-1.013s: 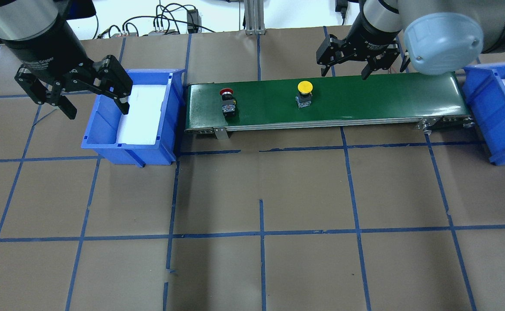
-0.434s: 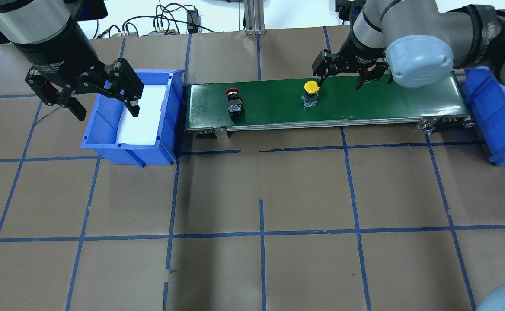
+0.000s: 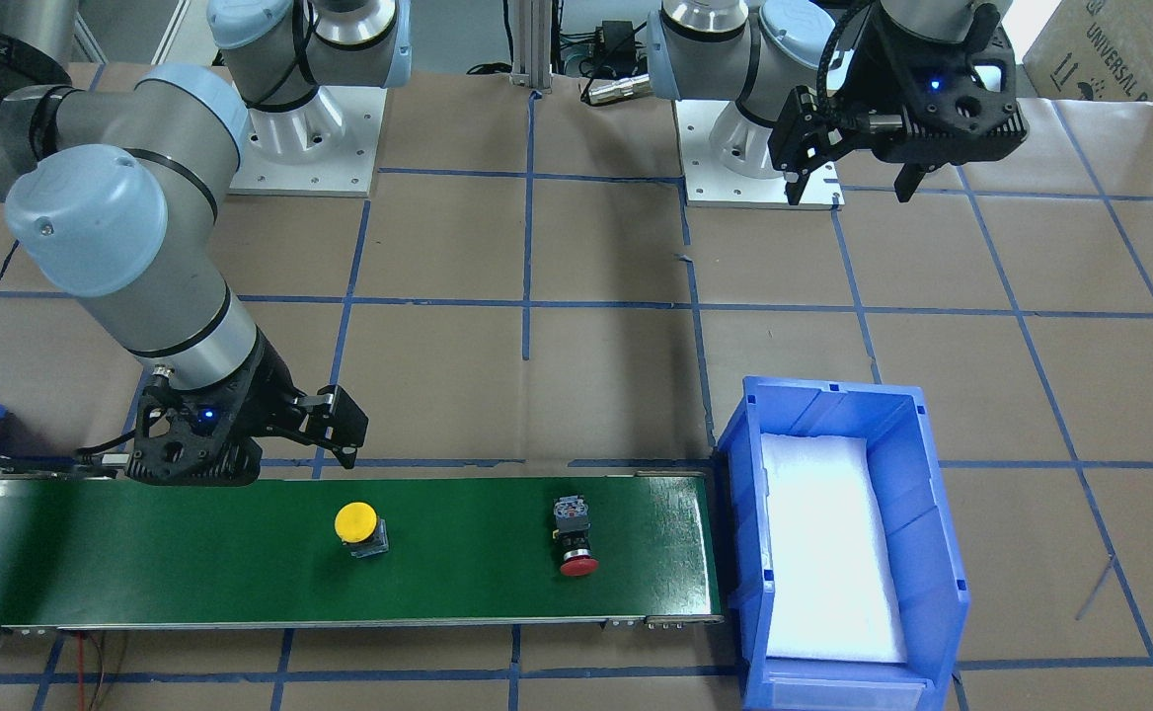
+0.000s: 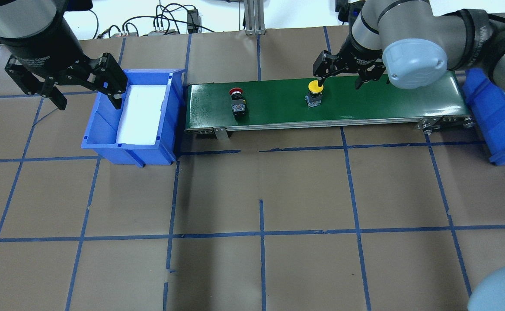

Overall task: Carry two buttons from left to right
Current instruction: 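Lower the right gripper and grasp the yellow button on the belt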

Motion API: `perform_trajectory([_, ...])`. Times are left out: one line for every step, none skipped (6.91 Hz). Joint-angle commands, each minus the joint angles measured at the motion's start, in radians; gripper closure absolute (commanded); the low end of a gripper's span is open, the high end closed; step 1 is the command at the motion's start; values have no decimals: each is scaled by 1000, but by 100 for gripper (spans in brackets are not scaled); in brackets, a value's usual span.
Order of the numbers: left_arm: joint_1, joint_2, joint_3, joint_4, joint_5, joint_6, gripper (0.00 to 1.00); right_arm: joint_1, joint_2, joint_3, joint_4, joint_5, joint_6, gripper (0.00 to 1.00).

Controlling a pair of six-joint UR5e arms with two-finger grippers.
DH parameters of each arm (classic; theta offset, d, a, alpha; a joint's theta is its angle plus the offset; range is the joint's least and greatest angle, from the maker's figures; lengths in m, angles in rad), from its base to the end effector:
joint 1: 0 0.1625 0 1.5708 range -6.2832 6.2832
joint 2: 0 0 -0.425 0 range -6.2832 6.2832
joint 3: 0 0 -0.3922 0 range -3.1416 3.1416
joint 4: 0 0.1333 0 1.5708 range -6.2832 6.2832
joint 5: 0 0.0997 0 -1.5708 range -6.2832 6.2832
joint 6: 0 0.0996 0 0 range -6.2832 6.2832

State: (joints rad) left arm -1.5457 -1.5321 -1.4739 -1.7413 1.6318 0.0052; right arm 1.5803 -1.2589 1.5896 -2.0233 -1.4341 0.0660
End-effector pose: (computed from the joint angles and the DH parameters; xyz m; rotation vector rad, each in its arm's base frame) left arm -0.1154 -0.4714 0.5374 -0.0290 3.0805 0.0552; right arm 0.1527 -0.6109 0.3538 0.0721 2.9947 -0.1748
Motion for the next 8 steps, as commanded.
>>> perform_trajectory([9, -3, -49, 26, -23, -11, 0, 1, 24, -10, -26, -5, -2, 3])
perform_trajectory([3, -5, -63, 31, -24, -13, 0, 1, 29, -11, -28, -3, 0, 2])
perform_trajectory([3, -8, -68, 32, -18, 1, 0, 1, 41, -25, -35, -3, -3, 2])
perform_trajectory([1, -9, -68, 32, -23, -11, 0, 0, 59, -43, -37, -5, -3, 2])
perform_trajectory([1, -11, -63, 36, -27, -10, 0, 1, 67, -43, -40, -6, -2, 2])
perform_trajectory([1, -11, -62, 36, -76, -16, 0, 1, 84, -43, -44, -49, 0, 2])
perform_trajectory([1, -10, -52, 34, -76, -16, 0, 0, 102, -42, -48, -63, -2, 2])
perform_trajectory([3, -10, -42, 31, -67, -19, 0, 0, 111, -43, -48, -93, 0, 2])
